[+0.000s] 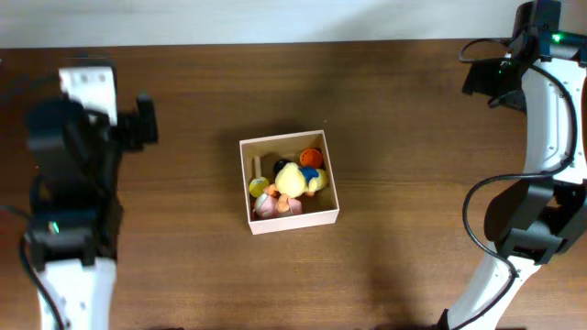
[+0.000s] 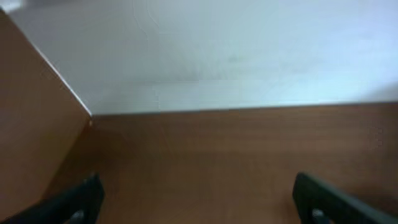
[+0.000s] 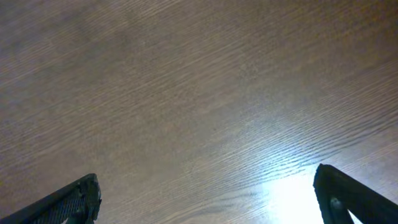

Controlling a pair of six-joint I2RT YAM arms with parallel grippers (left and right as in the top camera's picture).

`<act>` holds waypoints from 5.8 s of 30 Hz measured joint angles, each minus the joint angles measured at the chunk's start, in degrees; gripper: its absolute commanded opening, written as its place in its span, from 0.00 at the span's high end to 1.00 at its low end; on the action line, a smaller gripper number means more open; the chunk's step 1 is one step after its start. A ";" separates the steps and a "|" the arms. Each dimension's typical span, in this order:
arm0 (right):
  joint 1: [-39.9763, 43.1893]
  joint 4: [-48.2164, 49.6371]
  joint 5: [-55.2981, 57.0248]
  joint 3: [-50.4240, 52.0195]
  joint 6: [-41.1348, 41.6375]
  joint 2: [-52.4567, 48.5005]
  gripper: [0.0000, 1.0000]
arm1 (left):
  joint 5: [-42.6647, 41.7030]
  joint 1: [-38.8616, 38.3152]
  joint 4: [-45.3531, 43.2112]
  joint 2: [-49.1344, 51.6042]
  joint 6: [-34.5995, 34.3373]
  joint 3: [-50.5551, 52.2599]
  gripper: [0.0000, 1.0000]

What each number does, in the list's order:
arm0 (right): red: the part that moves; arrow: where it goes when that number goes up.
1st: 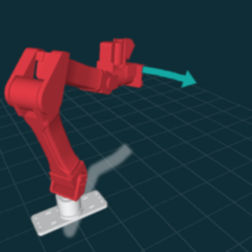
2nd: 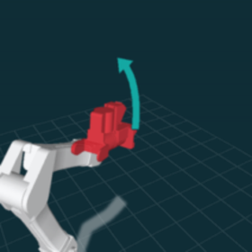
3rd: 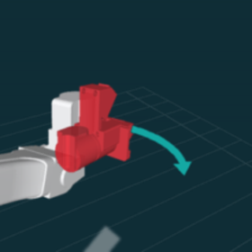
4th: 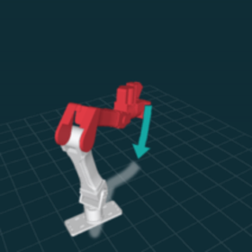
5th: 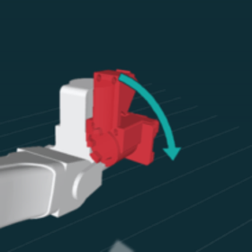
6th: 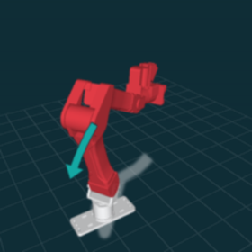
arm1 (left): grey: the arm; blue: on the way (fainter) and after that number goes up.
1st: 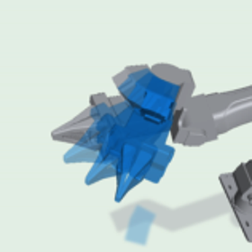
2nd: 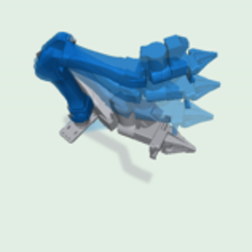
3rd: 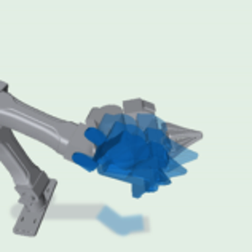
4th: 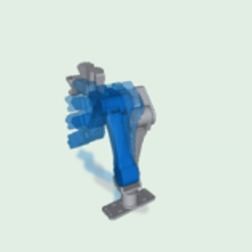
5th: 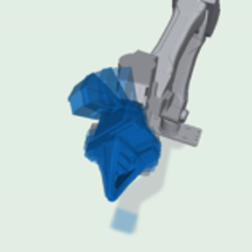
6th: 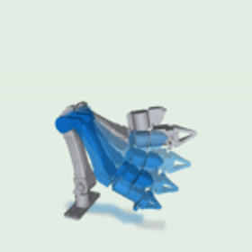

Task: Pack container

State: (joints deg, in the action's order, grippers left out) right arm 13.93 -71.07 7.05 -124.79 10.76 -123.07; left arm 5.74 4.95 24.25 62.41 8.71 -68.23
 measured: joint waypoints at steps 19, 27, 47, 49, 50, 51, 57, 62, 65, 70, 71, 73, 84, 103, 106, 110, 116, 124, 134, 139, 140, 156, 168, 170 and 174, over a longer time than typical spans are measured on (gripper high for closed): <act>0.00 0.00 0.00 0.00 -0.02 0.00 0.01 | -1.42 0.00 -23.21 -39.45 -0.02 49.92 0.01; 0.00 0.00 -0.02 0.00 0.00 0.00 0.01 | -3.30 -1.44 -21.99 -46.75 0.00 57.00 0.01; 0.00 0.00 -0.02 0.00 0.00 0.00 0.01 | -5.38 -2.27 -14.27 -59.08 0.00 63.19 0.01; 0.00 0.00 0.00 0.00 -0.02 0.00 0.01 | -5.62 -2.27 -12.92 -60.52 0.00 63.28 0.01; 0.00 0.00 -0.02 0.00 -0.02 0.00 0.01 | -5.62 -2.27 -12.35 -60.96 0.00 63.28 0.01; 0.00 0.00 -0.02 0.00 -0.02 0.00 0.01 | -5.66 -2.27 -11.80 -61.26 -0.02 63.28 0.01; 0.00 0.00 -0.02 0.00 0.00 0.00 0.01 | -5.79 -2.27 -9.62 -61.57 0.00 63.32 0.01; 0.00 0.00 -0.02 0.00 -0.02 0.00 0.01 | -5.79 -2.27 -9.57 -61.57 0.00 63.32 0.01; 0.00 0.00 0.00 0.00 -0.02 0.00 0.01 | -5.81 -2.27 -9.57 -61.57 0.00 63.32 0.01; 0.00 0.00 -0.02 0.00 -0.02 0.00 0.01 | -5.79 -2.27 -9.57 -61.57 0.00 63.32 0.01; 0.00 0.00 0.00 0.00 -0.02 0.00 0.01 | -5.81 -2.27 -9.57 -61.57 0.00 63.32 0.01; 0.02 0.00 -0.02 0.00 -0.02 0.00 0.01 | -5.81 -2.27 -9.57 -61.57 0.00 63.32 0.01; 0.00 0.00 0.00 0.00 0.00 0.00 0.01 | -5.79 -2.27 -9.60 -61.57 0.00 63.32 0.01; -0.50 -9.99 -2.45 0.26 -0.04 0.74 0.01 | -5.81 -2.27 -9.57 -61.57 0.00 63.32 0.01; -1.90 -9.01 -2.58 0.46 -0.02 3.76 0.01 | -5.79 -2.27 -9.57 -61.57 -0.02 63.32 0.01; -4.79 -7.08 -2.19 0.52 -0.04 11.34 0.01 | -5.81 -2.27 -9.57 -61.57 0.00 63.32 0.01; -8.04 0.98 -0.66 5.09 -0.13 23.65 0.01 | -5.79 -2.27 -9.60 -61.57 0.00 63.32 0.01; -12.22 23.12 0.59 35.26 -1.14 43.89 0.01 | -5.81 -2.27 -9.42 -61.57 0.00 63.32 0.01; -18.10 40.02 0.66 66.66 -1.75 68.83 0.01 | -5.79 -2.27 -9.44 -61.57 0.00 63.32 0.01; -20.06 48.57 0.61 78.18 -1.77 80.70 0.01 | -5.81 -2.27 -9.46 -61.57 0.00 63.32 0.01; -20.20 49.77 0.57 79.95 -1.75 82.27 0.01 | -5.79 -2.27 -9.46 -61.57 0.00 63.32 0.01; -18.03 67.89 -3.74 112.45 -1.77 113.18 0.01 | -5.79 -2.27 -9.46 -61.64 0.00 63.34 0.01; -16.48 66.84 -7.54 118.92 -2.25 122.18 0.01 | -5.81 -2.27 -9.46 -61.64 0.00 63.34 0.01; -16.48 66.84 -8.11 119.91 -2.25 122.22 0.01 | -5.81 -2.27 -9.44 -61.61 0.00 63.34 0.01; -16.48 66.75 -8.68 122.03 -2.45 122.22 0.01 | -5.79 -2.27 -9.46 -61.61 -0.02 63.34 0.01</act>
State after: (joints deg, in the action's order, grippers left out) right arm -2.55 -4.32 -1.63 -2.76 8.32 -0.84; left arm -0.05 2.68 14.79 0.80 8.69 -4.89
